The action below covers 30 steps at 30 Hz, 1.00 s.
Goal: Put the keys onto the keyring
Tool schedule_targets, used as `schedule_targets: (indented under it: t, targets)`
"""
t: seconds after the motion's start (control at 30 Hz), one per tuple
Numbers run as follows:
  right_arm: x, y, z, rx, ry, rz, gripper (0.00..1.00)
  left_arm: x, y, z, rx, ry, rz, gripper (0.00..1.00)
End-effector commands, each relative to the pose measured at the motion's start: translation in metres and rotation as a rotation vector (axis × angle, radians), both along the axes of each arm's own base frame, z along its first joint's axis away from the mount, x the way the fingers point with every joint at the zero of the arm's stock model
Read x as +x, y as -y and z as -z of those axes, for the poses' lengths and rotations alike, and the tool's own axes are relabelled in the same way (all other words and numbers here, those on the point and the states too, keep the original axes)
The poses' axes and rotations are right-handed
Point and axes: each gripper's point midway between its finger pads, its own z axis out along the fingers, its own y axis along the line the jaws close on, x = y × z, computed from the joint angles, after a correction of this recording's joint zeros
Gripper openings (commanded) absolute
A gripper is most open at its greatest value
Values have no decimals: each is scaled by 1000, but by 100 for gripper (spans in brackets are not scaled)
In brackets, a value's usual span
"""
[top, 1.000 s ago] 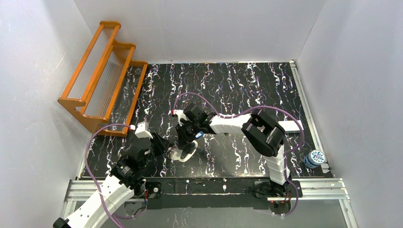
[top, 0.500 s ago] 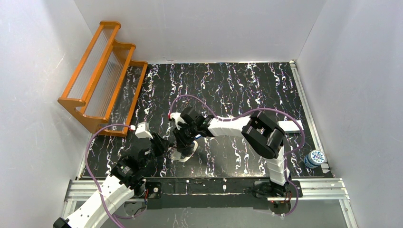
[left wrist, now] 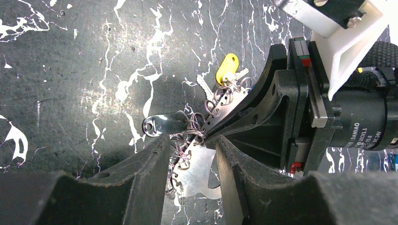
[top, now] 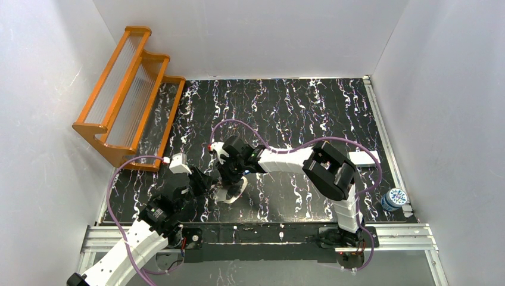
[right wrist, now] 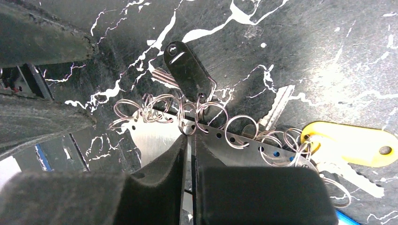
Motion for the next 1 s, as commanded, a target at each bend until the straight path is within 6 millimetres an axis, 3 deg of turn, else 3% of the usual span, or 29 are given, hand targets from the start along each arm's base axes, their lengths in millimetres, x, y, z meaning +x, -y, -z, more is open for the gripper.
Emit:
schedule_targets:
  t: [0.0,0.2,0.47,0.97]
  targets:
    - [14,-12,-24,44,59,25,15,1,-3,2,17,2,-15,40]
    - [17,-15,-29,57,70,38,16,1,-3,2,18,0,-15,40]
    - [18,-20,-27,63,60,39,27,2,-3,1,21,3,-14,40]
    - [19,-28,-22,74,51,31,18,2,-2,2,21,1,-8,40]
